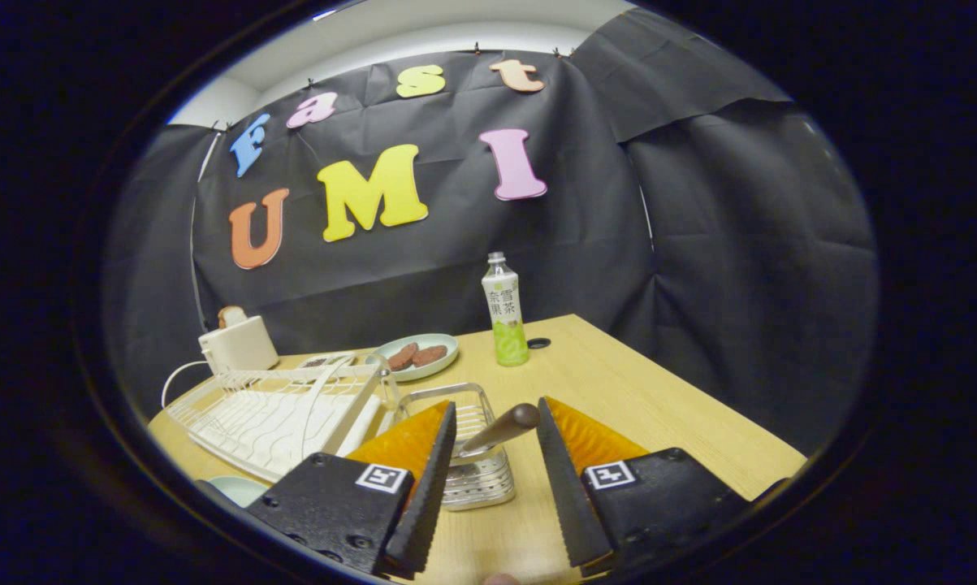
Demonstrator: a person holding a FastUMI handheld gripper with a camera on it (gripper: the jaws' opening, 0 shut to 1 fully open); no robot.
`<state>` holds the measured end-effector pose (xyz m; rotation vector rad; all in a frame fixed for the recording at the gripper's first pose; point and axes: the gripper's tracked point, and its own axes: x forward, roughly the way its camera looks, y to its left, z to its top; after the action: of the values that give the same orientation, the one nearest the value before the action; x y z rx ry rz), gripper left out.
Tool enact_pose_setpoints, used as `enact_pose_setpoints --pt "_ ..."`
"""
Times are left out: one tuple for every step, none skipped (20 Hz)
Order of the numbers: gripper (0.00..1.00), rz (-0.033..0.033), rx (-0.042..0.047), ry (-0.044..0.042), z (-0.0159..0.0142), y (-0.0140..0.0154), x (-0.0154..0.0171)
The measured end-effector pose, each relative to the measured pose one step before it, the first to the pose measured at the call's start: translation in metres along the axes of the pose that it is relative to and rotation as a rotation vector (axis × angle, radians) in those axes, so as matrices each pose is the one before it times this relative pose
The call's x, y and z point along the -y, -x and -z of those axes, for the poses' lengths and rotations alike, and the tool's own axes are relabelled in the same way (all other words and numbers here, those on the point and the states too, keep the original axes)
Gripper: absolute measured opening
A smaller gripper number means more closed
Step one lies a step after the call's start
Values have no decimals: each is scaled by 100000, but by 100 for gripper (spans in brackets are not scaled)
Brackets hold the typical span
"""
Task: Take the plate from the dish rack, then take the spoon from the basket and place it into the plate.
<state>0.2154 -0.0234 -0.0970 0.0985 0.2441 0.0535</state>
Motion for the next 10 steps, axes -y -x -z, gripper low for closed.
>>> enact_pose_setpoints --pt "58 -290 177 497 -117 -15 -122" --pt "54 -345 -514 1034 -68 -61 -194" --pt "50 -149 -51 552 -92 -44 -98" --pt "45 -204 -134 266 -194 -87 -74" --pt "40 -73 261 41 -125 40 -161" --pt "38 -1240 108 -817 -309 35 -259" --pt "29 -1001 -243 -727 -159 30 -383" --pt "27 676 101 125 -272 3 4" --pt "21 1018 680 1243 -356 -91 250" --pt "20 -247 622 917 -421 71 -200"
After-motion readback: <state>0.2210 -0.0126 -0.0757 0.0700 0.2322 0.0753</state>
